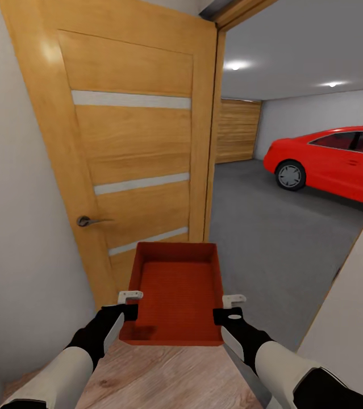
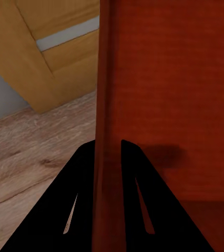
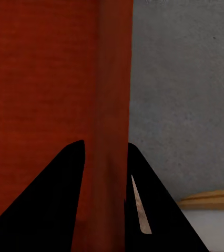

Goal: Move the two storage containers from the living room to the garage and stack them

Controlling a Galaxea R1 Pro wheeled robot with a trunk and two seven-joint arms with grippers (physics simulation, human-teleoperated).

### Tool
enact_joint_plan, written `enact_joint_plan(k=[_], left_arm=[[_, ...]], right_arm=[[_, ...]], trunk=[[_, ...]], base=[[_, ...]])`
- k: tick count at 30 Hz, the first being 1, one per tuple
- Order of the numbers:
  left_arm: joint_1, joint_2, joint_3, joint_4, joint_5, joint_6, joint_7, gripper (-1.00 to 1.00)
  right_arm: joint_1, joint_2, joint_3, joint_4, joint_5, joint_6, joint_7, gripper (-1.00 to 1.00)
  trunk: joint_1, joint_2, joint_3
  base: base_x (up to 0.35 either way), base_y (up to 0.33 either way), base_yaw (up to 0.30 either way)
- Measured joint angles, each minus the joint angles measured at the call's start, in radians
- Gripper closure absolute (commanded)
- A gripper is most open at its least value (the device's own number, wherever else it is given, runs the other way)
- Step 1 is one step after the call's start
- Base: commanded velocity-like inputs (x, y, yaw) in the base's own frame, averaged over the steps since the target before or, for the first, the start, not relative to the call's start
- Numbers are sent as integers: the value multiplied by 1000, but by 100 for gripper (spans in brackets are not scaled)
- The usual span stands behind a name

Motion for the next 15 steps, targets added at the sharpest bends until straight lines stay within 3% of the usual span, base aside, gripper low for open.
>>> enact_joint_plan(k=[15], left_arm=[[0, 0, 0, 0, -1, -1, 0, 100]], right_arm=[[0, 0, 2, 0, -3, -2, -1, 100]], trunk=[[0, 0, 0]], base=[[9, 13, -220]])
